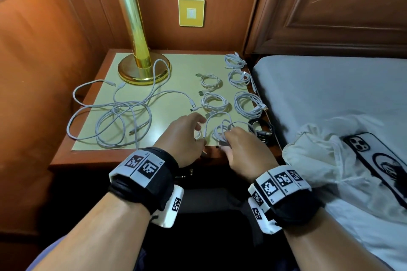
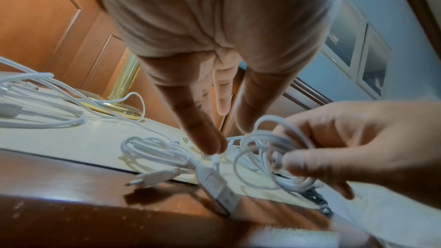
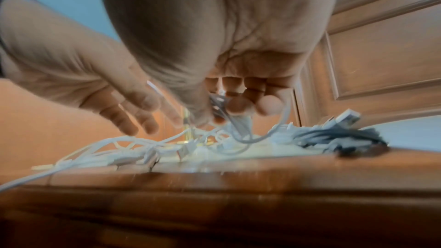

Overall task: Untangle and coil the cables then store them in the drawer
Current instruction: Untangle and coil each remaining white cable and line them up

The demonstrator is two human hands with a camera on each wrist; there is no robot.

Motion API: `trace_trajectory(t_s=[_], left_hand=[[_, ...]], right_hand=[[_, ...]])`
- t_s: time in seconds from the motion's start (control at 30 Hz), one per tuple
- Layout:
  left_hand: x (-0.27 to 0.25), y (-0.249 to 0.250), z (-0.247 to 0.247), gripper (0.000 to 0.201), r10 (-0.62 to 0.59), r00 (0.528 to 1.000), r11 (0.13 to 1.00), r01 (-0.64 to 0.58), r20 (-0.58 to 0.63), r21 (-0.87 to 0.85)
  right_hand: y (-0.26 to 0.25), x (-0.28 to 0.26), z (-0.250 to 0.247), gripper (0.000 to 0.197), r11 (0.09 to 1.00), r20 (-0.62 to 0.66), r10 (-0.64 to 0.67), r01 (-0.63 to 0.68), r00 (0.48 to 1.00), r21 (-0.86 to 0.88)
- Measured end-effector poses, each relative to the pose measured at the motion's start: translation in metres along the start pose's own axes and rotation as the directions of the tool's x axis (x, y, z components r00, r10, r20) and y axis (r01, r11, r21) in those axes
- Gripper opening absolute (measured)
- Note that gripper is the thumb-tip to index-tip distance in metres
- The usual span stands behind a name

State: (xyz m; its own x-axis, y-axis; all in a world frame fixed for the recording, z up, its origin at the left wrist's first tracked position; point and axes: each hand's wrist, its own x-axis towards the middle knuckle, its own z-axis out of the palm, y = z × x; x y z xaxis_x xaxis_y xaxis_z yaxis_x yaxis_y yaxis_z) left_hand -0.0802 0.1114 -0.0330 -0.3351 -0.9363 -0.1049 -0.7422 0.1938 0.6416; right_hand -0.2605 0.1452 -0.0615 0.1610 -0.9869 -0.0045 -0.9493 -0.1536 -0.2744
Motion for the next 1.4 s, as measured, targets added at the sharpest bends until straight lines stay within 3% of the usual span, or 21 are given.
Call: trace_trajectory(t_s=[0.13, 0.23, 0.33, 0.4, 0.5, 0.57, 0.67, 0.9, 1.0, 1.07, 1.2, 1.23, 1.3, 1.4], left_hand=[[-0.001, 0.006, -0.002, 0.07, 0.048, 0.998, 0.992, -0.052, -0.041, -0.116], [-0.005, 0.016, -0.004, 0.082, 0.157, 0.987, 0.962, -0.157, -0.02, -0.225], [-0.012, 0.032, -0.002, 0.079, 0.281, 0.959, 0.882, -0.241, 0.042, -0.404], [-0.018, 0.043, 0.002, 0.073, 0.331, 0.941, 0.785, -0.236, 0.066, -0.573], [-0.023, 0.054, 0.004, 0.061, 0.341, 0.939, 0.668, -0.213, 0.039, -0.714], [-0.025, 0.06, 0.008, 0.056, 0.334, 0.942, 0.602, -0.176, 0.044, -0.779], [-0.026, 0.067, 0.016, 0.053, 0.349, 0.934, 0.473, -0.111, 0.07, -0.874], [-0.03, 0.079, 0.028, 0.052, 0.317, 0.939, 0.529, -0.055, 0.137, -0.847], [-0.028, 0.081, 0.029, 0.042, 0.27, 0.954, 0.452, -0.008, 0.128, -0.892], [-0.027, 0.081, 0.027, 0.044, 0.281, 0.949, 0.494, -0.014, 0.144, -0.869], [-0.025, 0.078, 0.034, 0.059, 0.263, 0.939, 0.706, -0.031, 0.22, -0.708], [-0.024, 0.078, 0.035, 0.056, 0.224, 0.945, 0.708, 0.008, 0.236, -0.706], [-0.023, 0.079, 0.036, 0.03, 0.192, 0.958, 0.671, 0.029, 0.212, -0.741], [-0.022, 0.08, 0.037, 0.018, 0.227, 0.97, 0.643, -0.078, 0.091, -0.762]], right_hand=[[0.007, -0.014, -0.022, 0.009, 0.971, -0.113, -0.059, 0.083, 0.992, 0.222], [0.007, -0.034, -0.043, 0.015, 0.842, -0.262, -0.035, 0.17, 0.964, 0.512], [0.006, -0.048, -0.056, 0.024, 0.563, -0.292, 0.141, 0.166, 0.946, 0.81], [0.011, -0.046, -0.059, 0.025, 0.264, -0.184, 0.306, 0.103, 0.934, 0.959], [0.016, -0.045, -0.069, 0.023, -0.054, -0.023, 0.411, 0.05, 0.911, 0.997], [0.016, -0.05, -0.075, 0.017, -0.157, -0.001, 0.375, 0.065, 0.927, 0.986], [0.014, -0.057, -0.077, 0.022, -0.075, -0.052, 0.3, 0.078, 0.952, 0.994], [0.014, -0.07, -0.075, 0.028, 0.069, -0.128, 0.344, 0.11, 0.93, 0.991], [0.018, -0.07, -0.076, 0.017, 0.092, -0.163, 0.342, 0.14, 0.925, 0.986], [0.021, -0.068, -0.073, 0.018, 0.12, -0.157, 0.366, 0.12, 0.917, 0.985], [0.018, -0.07, -0.068, 0.026, 0.3, -0.207, 0.456, 0.07, 0.866, 0.951], [0.017, -0.069, -0.067, 0.028, 0.303, -0.217, 0.434, 0.085, 0.875, 0.949], [0.015, -0.07, -0.064, 0.037, 0.312, -0.245, 0.357, 0.132, 0.901, 0.941], [0.014, -0.068, -0.06, 0.053, 0.424, -0.296, 0.302, 0.15, 0.906, 0.893]])
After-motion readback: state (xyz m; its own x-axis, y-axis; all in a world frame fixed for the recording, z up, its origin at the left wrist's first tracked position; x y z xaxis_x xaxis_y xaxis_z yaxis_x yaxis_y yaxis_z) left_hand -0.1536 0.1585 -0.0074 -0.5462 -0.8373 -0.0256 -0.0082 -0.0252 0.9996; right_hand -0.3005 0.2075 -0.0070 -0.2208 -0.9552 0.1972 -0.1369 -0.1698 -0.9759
